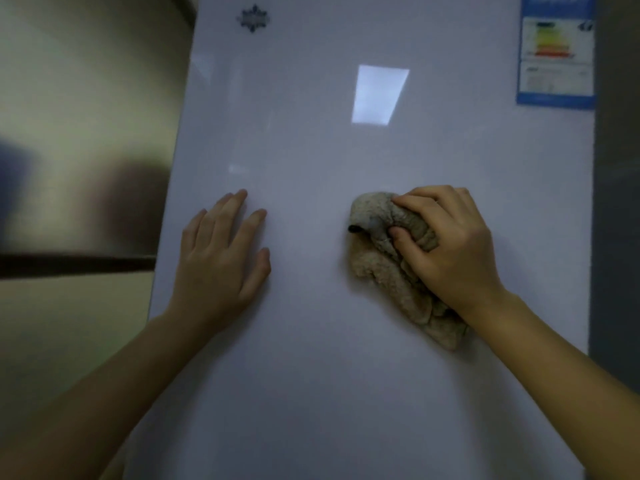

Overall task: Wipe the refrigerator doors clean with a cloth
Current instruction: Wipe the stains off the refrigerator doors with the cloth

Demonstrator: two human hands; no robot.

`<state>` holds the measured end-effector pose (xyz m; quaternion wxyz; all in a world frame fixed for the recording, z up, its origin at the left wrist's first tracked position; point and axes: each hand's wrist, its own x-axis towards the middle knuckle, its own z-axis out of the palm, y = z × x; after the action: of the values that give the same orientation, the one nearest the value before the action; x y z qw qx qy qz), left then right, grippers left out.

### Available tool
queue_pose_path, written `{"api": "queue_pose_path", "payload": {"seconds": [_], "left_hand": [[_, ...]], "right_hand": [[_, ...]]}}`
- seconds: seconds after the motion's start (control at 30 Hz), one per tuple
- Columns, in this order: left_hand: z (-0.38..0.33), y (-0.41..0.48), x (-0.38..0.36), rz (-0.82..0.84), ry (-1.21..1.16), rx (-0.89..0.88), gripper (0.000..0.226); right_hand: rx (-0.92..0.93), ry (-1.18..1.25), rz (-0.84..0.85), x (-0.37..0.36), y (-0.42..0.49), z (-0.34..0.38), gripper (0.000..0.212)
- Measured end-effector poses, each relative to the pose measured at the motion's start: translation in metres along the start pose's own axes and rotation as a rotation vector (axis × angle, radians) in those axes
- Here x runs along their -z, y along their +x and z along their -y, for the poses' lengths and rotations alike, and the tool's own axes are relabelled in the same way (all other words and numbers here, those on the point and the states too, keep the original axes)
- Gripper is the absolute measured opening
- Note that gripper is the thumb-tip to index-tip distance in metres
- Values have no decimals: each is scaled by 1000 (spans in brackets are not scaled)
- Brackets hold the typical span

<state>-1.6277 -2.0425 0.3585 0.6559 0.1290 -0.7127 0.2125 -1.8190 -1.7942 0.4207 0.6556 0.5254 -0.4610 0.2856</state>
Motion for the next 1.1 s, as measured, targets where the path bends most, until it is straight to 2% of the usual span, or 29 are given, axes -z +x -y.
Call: {"api": "queue_pose_path", "payload": {"seconds": [0.27,0.43,0.57,0.63,0.8,0.97,1.1], "left_hand": [[6,164,4,26,-13,60,55],[9,212,12,21,-63,114,58],[18,216,14,11,-71,84,55],[23,208,14,-3,-74,51,52],[36,182,15,34,-89,1,51],[54,162,18,24,-91,6,50],[67,144,18,56,-72,12,51]], "right_hand": [[22,29,99,0,154,-68,32],[9,78,77,-8,195,-83,30],[30,69,15,-18,195,-76,12],[37,31,-28,-20,190,-74,10],[50,-42,-5,-19,181,-70,25],[72,-55,182,-14,164,-66,63],[62,-46,183,-21,165,-57,57]]}}
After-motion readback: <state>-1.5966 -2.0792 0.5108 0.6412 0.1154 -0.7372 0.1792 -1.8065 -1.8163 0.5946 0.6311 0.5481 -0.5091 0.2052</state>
